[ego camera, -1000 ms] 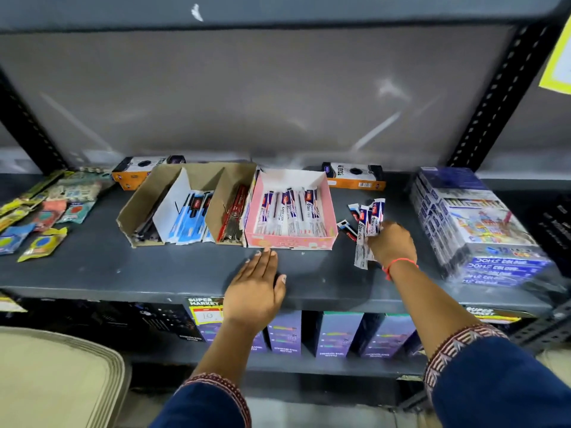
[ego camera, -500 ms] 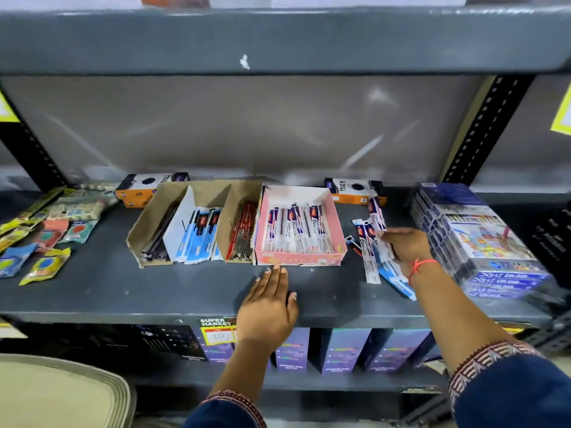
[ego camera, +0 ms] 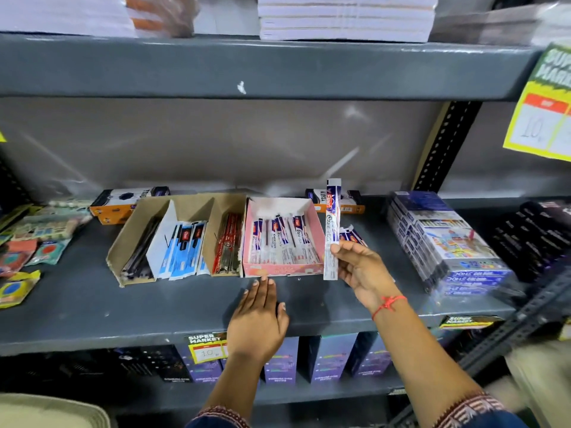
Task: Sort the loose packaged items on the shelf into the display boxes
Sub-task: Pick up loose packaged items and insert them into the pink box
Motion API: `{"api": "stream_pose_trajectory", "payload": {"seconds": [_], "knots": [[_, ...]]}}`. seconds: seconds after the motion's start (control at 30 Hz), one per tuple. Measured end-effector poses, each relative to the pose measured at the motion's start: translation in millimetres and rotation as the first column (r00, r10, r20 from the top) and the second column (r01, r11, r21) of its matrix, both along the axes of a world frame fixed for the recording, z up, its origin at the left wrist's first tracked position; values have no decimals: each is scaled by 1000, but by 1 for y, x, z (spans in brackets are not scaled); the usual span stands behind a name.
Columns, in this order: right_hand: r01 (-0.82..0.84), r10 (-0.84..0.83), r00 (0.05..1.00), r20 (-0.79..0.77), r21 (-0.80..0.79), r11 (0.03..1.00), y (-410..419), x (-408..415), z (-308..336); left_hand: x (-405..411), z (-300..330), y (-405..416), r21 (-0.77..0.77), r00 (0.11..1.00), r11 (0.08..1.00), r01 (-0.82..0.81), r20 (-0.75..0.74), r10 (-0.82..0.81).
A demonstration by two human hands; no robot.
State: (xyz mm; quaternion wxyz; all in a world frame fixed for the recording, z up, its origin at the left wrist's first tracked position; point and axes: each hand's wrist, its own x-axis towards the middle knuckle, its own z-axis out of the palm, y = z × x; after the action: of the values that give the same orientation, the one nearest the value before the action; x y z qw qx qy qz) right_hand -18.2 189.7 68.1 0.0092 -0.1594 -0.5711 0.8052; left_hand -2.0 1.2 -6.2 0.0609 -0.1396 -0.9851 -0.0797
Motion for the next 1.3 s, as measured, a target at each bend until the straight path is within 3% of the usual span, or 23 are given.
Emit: {"api": "stream_pose_trajectory", "payload": {"seconds": [0.3,0.47,0.53,0.63,0.7,0.77,1.13,1.3], "knots": [[-9,8,998,58,22,1000,-5,-18,11,-1,-1,-1,70,999,997,38,2,-38],[-36,0,994,105,337,941,-17,-55,25,-1,-4,-3,145,999,989,6,37,-12],[-32,-42,990,132,513,858,-21,-75,24,-1,-4,-3,153,1000,988,20,3,-20],[-75,-86,985,146,830,552,-30,-85,26,-1,-2,-2,163,999,986,36,-39,-30],[-132,-67,984,163,933,335,-34,-87,23,-1,-3,-2,157,999,987,40,-24,-36],[-181,-45,980,193,965,192,-37,-91,18,-2,-4,-3,158,999,987,45,-9,-44],[-203,-17,979,204,979,36,-44,-89,9,-4,-7,-3,133,999,990,36,-24,-33],[-76,-135,987,86,994,72,-22,-75,16,-4,-8,-2,127,999,992,14,-32,-10]]}}
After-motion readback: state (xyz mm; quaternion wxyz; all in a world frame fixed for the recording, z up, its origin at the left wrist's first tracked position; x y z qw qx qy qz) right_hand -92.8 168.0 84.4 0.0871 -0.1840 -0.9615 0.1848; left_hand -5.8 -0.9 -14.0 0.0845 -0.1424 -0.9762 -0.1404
